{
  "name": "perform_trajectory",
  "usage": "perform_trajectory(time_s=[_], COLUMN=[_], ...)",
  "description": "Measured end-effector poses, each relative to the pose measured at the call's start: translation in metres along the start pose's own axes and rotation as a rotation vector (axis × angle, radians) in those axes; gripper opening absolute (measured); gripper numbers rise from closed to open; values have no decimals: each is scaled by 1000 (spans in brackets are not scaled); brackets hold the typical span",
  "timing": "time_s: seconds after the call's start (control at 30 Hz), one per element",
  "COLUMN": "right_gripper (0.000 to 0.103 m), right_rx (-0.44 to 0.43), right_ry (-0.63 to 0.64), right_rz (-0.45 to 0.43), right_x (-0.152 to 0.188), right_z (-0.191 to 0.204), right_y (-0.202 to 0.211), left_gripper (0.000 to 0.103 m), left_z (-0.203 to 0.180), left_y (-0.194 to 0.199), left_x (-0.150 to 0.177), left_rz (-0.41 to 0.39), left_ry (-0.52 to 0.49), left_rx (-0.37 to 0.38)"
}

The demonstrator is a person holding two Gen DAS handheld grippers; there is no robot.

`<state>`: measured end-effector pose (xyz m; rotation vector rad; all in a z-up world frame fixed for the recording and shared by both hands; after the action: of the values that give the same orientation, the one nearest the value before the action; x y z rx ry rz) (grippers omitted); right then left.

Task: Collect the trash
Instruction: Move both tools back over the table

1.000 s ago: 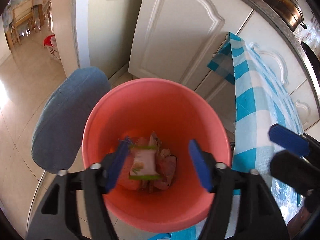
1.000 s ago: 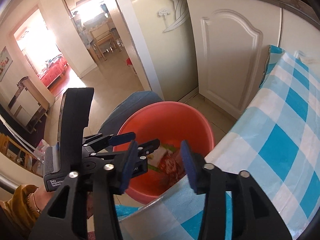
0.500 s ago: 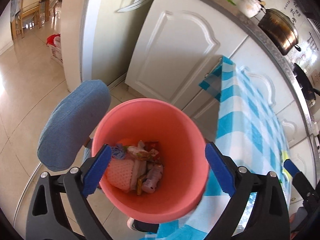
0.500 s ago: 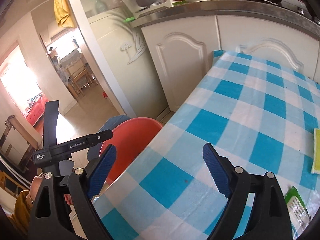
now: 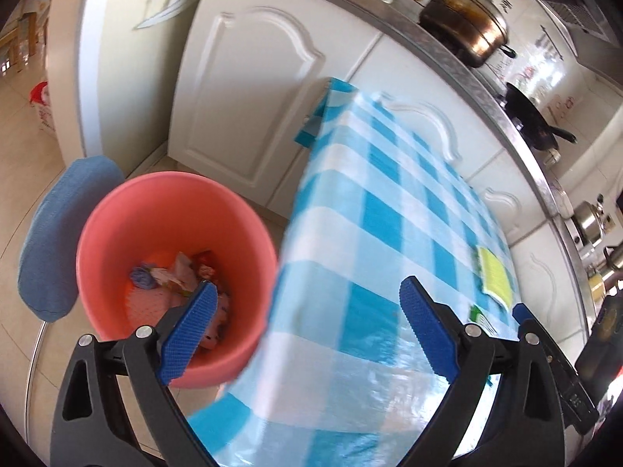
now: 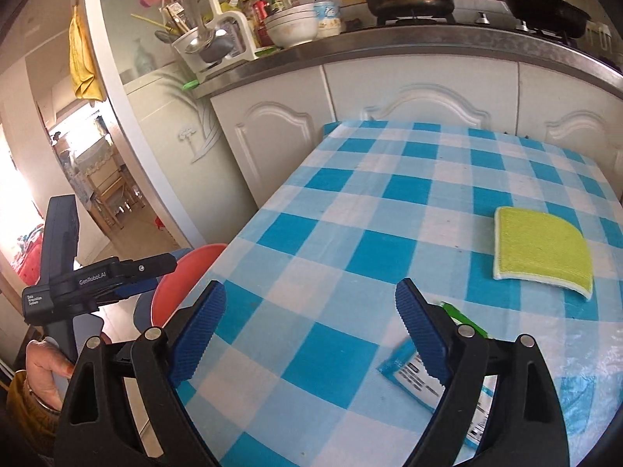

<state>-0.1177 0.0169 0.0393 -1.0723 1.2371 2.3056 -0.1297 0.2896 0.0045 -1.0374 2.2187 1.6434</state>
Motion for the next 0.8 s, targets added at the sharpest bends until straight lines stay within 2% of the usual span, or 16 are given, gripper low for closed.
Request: perform_trajectory(time_s=[0.17, 0.27, 0.47, 0.53, 0.7, 0.8], right_gripper=[88, 88, 88, 88, 88, 88], right_rx=[47, 106, 195, 199, 187, 181], right_ry=[-96, -155, -246, -277, -343, -365], right_rz=[-47, -84, -170, -202, -254, -265], right_x=[10, 16, 26, 28, 37, 45], right_z=[-48, -82, -136, -149, -171, -178], right_y=[39, 63, 103, 114, 129, 135], left_gripper=[95, 95, 95, 95, 95, 95], left_z=[-45, -74, -133, -148, -192, -220], left_y=[4, 4, -1, -2, -18, -27], left_x=[18, 32, 69, 79, 114, 133], left_rz=[33, 60, 127, 144, 272, 311], left_ry=[-71, -119, -262, -263, -220, -242], left_rx=[60, 98, 124, 144, 217, 237])
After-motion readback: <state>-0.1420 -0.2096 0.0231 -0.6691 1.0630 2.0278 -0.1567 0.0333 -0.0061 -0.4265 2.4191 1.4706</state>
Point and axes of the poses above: each gripper's, at about its wrist camera, not at the fingertips, and y roughly against the way its jaws point, z to its left, x to its underside, the point moved 5 cm from there along -y, roughly the way its jaws point, and after that the axes turned 6 degrees about -x, right-handed, at the moved point
